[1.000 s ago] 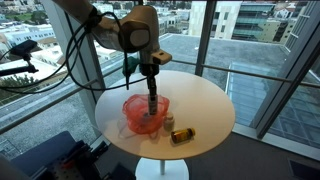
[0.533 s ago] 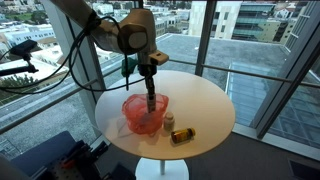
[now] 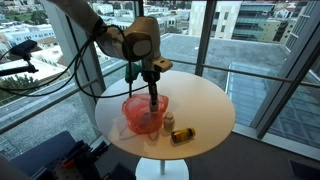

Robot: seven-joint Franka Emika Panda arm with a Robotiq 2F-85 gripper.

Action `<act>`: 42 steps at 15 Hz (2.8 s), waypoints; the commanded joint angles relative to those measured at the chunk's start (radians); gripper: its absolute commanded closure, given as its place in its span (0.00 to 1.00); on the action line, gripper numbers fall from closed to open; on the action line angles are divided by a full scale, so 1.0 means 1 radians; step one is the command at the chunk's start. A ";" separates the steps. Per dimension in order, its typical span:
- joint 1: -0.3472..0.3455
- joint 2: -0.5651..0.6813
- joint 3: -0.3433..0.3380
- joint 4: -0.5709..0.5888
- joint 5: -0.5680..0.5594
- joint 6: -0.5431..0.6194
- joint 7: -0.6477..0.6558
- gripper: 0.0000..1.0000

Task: Pick up the white bottle with a blue logo on the table and put it in the plastic bag

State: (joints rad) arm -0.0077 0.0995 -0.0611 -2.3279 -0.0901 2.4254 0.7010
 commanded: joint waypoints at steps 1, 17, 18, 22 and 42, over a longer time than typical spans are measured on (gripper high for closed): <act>-0.005 0.000 -0.016 0.006 -0.021 0.004 0.014 0.90; -0.021 -0.011 -0.038 -0.070 0.003 0.019 -0.026 0.90; -0.020 -0.010 -0.038 -0.076 0.001 0.025 -0.025 0.90; -0.016 -0.004 -0.037 -0.098 -0.012 0.070 -0.018 0.90; 0.006 0.001 -0.040 -0.119 -0.009 0.132 -0.023 0.10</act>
State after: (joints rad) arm 0.0010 0.1326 -0.0953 -2.4540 -0.0902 2.5806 0.6956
